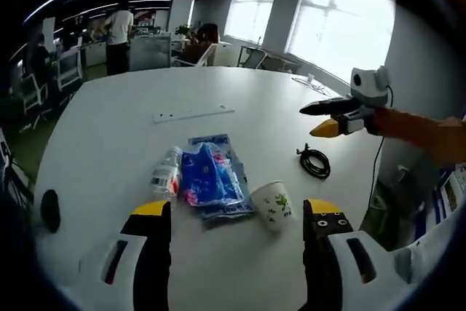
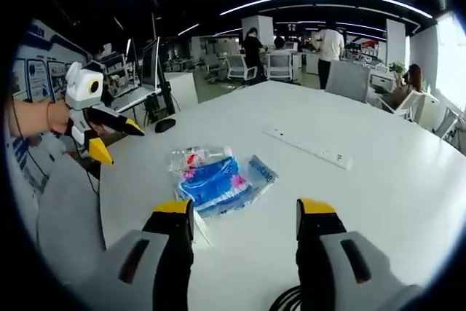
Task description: Arrange the tabletop items into an orderly group along one side of the table until the central work area is clear of visible clutter.
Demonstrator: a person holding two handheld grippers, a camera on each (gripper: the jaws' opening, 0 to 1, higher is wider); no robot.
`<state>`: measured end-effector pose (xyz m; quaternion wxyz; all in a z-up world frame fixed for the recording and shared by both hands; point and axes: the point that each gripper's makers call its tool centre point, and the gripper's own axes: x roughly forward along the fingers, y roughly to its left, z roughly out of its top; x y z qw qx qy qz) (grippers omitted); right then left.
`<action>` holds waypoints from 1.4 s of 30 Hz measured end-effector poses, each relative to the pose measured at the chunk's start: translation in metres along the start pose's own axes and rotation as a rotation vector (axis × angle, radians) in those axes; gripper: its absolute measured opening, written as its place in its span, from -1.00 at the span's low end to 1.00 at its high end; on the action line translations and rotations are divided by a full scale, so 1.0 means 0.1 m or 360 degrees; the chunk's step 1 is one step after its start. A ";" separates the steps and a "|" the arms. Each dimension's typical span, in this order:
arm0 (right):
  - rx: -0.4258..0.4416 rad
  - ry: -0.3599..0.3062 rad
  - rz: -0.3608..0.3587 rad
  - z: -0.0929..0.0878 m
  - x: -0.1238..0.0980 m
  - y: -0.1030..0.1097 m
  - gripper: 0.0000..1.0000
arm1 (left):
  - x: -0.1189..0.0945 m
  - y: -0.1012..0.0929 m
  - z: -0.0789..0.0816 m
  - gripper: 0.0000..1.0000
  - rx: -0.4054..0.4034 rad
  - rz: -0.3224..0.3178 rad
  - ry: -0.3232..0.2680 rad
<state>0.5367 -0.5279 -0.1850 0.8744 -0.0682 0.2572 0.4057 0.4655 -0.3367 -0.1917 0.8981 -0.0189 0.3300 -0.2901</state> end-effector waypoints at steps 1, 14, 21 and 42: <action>-0.0010 0.0008 0.0007 0.00 0.03 0.01 0.10 | -0.02 0.03 0.00 0.51 -0.0011 0.0011 -0.0008; -0.0093 0.0054 0.0165 0.11 0.47 0.14 0.08 | -0.20 0.28 -0.06 0.51 -0.0107 0.0091 -0.0048; -0.0120 0.0081 0.0220 0.12 0.69 0.14 0.07 | -0.25 0.37 -0.10 0.50 -0.0155 0.0117 -0.0062; -0.0164 0.0169 0.0395 -0.04 1.30 0.10 0.02 | -0.21 0.53 -0.23 0.50 -0.0231 0.0126 -0.0049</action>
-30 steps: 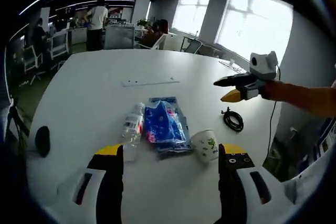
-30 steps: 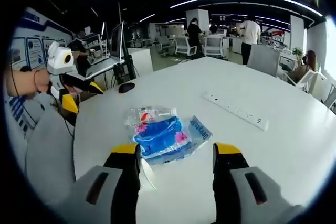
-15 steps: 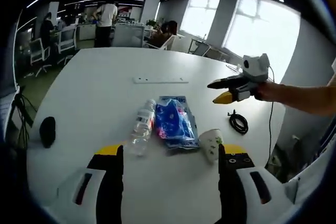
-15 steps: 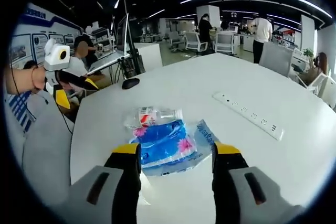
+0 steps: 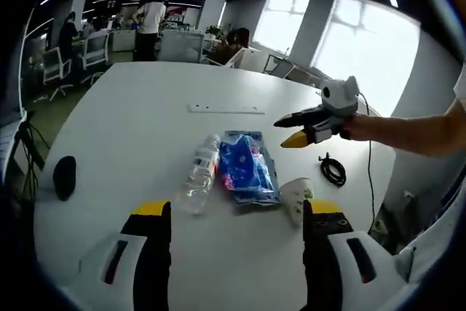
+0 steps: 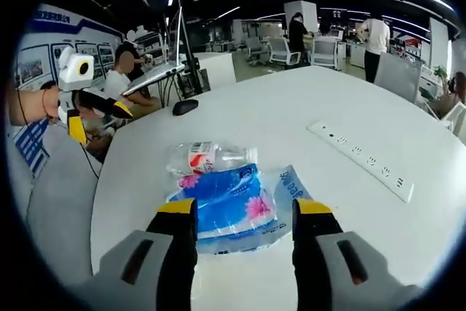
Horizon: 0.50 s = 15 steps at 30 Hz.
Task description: Arrange the tabletop items into an orderly group along one side of the table until the central work area is clear of visible clutter.
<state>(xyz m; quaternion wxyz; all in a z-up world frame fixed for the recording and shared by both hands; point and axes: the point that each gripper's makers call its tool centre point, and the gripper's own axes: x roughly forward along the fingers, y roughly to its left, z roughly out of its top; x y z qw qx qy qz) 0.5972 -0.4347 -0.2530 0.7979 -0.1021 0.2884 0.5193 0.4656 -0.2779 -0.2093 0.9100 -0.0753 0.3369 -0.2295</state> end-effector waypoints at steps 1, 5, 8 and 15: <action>-0.0001 0.0003 0.0007 0.00 0.03 -0.01 0.02 | 0.01 0.00 -0.02 0.50 -0.0006 -0.0004 0.0005; -0.0004 0.0013 0.0033 -0.04 0.12 -0.07 -0.03 | 0.04 0.02 -0.06 0.50 -0.0025 -0.0011 0.0016; -0.0021 0.0029 0.0051 -0.07 0.17 -0.10 -0.06 | 0.03 0.04 -0.07 0.50 -0.0033 -0.0005 0.0017; -0.0063 0.0043 0.0151 -0.12 0.32 -0.13 -0.20 | 0.03 0.12 -0.09 0.49 -0.0070 0.0017 0.0002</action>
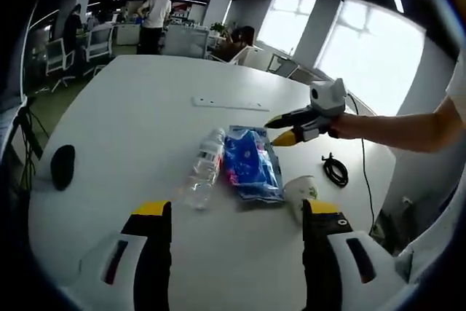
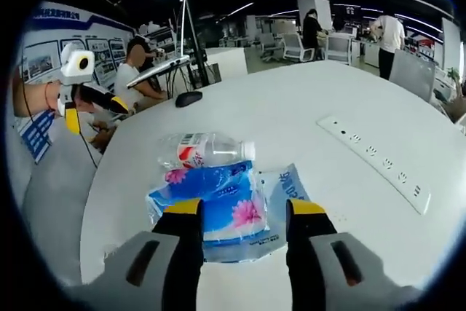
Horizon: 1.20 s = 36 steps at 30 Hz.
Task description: Arrange the tabletop items into an orderly group along one side of the table until the central work area is clear of visible clutter.
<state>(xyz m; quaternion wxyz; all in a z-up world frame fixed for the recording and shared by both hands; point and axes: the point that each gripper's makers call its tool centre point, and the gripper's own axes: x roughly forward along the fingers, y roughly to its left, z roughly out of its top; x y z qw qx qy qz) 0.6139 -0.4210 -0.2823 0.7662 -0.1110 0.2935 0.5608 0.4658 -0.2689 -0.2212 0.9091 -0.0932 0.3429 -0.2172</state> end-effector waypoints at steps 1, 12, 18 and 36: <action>-0.0006 -0.0011 0.0021 0.01 0.02 0.00 -0.24 | 0.00 0.01 -0.01 0.49 -0.0001 0.0004 0.0001; -0.0009 0.0021 0.0070 -0.06 0.22 -0.06 -0.33 | 0.03 0.05 -0.07 0.48 -0.0033 0.0015 0.0013; -0.0012 0.0013 0.0087 -0.06 0.26 -0.08 -0.50 | 0.05 0.05 -0.11 0.47 -0.0033 0.0009 0.0028; -0.0039 0.0033 0.0101 -0.07 0.39 -0.10 -0.90 | 0.09 0.01 -0.16 0.46 -0.0037 -0.0015 0.0050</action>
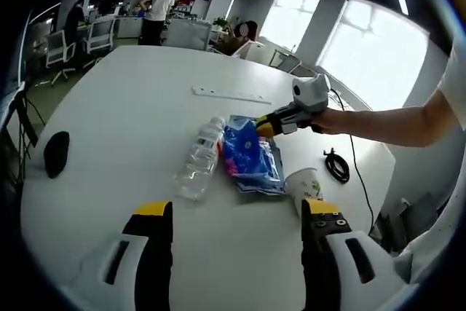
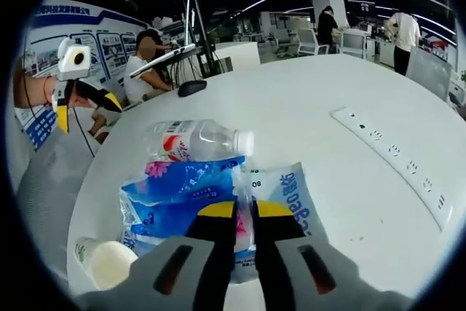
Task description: Arrange the tabletop items into an orderly group along one side of the table until the central work area is clear of visible clutter.
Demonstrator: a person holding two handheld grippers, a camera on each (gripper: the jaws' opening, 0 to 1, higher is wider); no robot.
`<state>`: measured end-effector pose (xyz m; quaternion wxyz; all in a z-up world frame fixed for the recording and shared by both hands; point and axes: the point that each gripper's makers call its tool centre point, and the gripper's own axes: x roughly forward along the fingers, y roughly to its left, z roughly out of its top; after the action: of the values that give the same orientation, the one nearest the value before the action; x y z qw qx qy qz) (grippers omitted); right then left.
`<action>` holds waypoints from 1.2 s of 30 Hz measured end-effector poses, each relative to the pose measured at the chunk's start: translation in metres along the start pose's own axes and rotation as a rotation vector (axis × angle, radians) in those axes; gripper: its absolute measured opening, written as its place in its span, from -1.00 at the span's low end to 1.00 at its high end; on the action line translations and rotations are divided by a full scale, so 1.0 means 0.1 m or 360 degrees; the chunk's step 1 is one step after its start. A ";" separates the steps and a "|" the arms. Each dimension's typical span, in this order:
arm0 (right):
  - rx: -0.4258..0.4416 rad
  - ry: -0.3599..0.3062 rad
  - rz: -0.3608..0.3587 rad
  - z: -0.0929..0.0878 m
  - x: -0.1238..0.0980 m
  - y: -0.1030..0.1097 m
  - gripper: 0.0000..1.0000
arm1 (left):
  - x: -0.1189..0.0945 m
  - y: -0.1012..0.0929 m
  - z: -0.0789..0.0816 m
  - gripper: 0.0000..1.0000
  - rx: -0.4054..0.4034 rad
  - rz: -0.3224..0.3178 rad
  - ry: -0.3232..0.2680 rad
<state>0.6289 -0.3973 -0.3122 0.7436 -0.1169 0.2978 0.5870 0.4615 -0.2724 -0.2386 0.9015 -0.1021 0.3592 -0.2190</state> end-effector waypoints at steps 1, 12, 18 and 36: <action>0.0003 0.0000 0.0002 0.00 0.00 0.00 -0.91 | 0.00 -0.01 0.00 0.46 -0.0001 -0.0003 -0.0002; 0.0000 -0.0001 0.0034 0.01 -0.05 0.05 -1.00 | 0.01 -0.03 -0.02 0.45 0.0004 -0.0014 0.0002; -0.0001 -0.0013 0.0039 0.04 -0.10 0.07 -1.00 | 0.02 -0.04 -0.01 0.45 0.0010 -0.0023 -0.0002; 0.0035 -0.0089 0.0012 0.12 -0.31 0.20 -1.00 | 0.00 -0.12 0.04 0.43 0.0035 -0.0048 -0.0031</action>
<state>0.6101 -0.4102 -0.2807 0.7507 -0.0911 0.2838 0.5896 0.4607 -0.2825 -0.2314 0.9026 -0.0996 0.3462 -0.2356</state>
